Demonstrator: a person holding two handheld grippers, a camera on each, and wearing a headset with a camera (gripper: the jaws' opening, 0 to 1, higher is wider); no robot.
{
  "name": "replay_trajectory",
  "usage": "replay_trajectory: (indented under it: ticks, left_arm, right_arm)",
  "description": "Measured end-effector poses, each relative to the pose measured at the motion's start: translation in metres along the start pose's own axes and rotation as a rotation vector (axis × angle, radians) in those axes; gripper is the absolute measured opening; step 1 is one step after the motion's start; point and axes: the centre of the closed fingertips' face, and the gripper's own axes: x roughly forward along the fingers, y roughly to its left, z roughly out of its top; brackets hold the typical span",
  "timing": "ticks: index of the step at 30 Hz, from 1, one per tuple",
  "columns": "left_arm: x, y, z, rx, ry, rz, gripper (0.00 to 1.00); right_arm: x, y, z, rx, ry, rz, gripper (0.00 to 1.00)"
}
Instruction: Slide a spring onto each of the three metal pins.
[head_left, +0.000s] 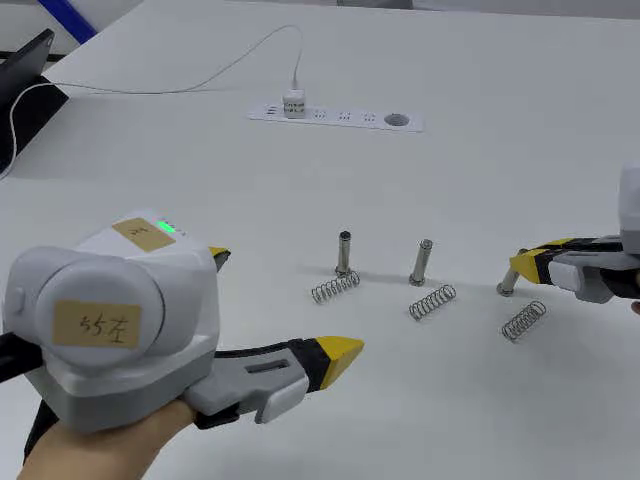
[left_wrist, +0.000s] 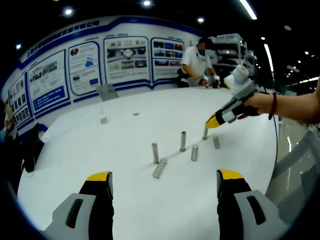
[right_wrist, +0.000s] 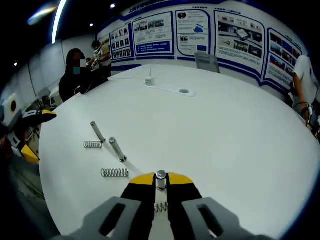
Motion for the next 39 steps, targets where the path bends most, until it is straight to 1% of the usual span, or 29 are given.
replay_trajectory:
  ticks: [2,6,7,8,10,11,13,15,18,21,22,24,26,28,31,33,35,37,39]
  left_arm:
    - [0.0,0.0,-0.001,0.001,0.004,0.001,0.87]
    - [0.0,-0.001,-0.001,0.007,0.007,-0.001,0.86]
    - [0.0,-0.001,-0.002,0.013,0.009,-0.001,0.86]
    - [0.0,-0.001,-0.002,0.016,0.009,-0.001,0.85]
    - [0.0,-0.001,-0.002,0.018,0.01,0.002,0.85]
    - [0.0,-0.001,-0.002,0.021,0.012,0.005,0.85]
    - [0.001,0.0,-0.003,0.029,0.016,0.009,0.84]
    - [0.002,-0.001,-0.004,0.03,0.02,0.005,0.83]
    - [0.004,-0.002,-0.005,0.035,0.028,-0.003,0.81]
    - [0.006,-0.005,-0.009,0.021,0.044,-0.027,0.78]
    - [0.006,-0.005,-0.01,0.026,0.05,-0.029,0.76]
    - [0.007,-0.004,-0.011,0.058,0.064,-0.038,0.73]
    - [0.009,-0.004,-0.01,0.068,0.066,-0.042,0.72]
    - [0.013,-0.005,-0.009,0.074,0.068,-0.062,0.72]
    - [0.019,-0.003,-0.009,0.112,0.078,-0.078,0.69]
    - [0.023,-0.002,-0.01,0.126,0.089,-0.089,0.67]
    - [0.028,-0.002,-0.011,0.148,0.096,-0.111,0.64]
    - [0.032,-0.003,-0.014,0.166,0.112,-0.129,0.59]
    - [0.037,-0.002,-0.015,0.171,0.119,-0.141,0.56]
  right_arm:
    - [0.0,0.002,-0.002,0.019,0.008,0.01,0.09]
    - [-0.002,0.001,-0.001,0.017,0.0,0.005,0.09]
    - [-0.002,0.002,-0.001,0.017,-0.006,0.013,0.1]
    - [-0.002,0.002,0.0,0.02,-0.011,0.013,0.12]
    - [-0.004,0.001,0.003,0.016,-0.037,0.011,0.18]
    - [-0.006,0.0,0.004,0.021,-0.044,0.007,0.2]
    - [-0.008,-0.001,0.007,0.03,-0.07,0.006,0.21]
    - [-0.012,0.001,0.01,0.046,-0.089,0.01,0.25]
    - [-0.019,0.006,0.015,0.052,-0.124,0.019,0.28]
    - [-0.03,0.012,0.024,0.052,-0.173,0.029,0.33]
    - [-0.032,0.013,0.025,0.051,-0.183,0.032,0.35]
    - [-0.038,0.016,0.028,0.056,-0.205,0.036,0.39]
    - [-0.044,0.017,0.031,0.057,-0.228,0.037,0.41]
    - [-0.049,0.021,0.032,0.058,-0.242,0.044,0.43]
    - [-0.056,0.026,0.034,0.051,-0.264,0.055,0.46]
    - [-0.059,0.03,0.035,0.048,-0.268,0.066,0.49]
    - [-0.061,0.035,0.034,0.039,-0.269,0.073,0.51]
    - [-0.063,0.04,0.031,0.032,-0.258,0.081,0.51]
    - [-0.064,0.045,0.029,0.031,-0.253,0.093,0.51]
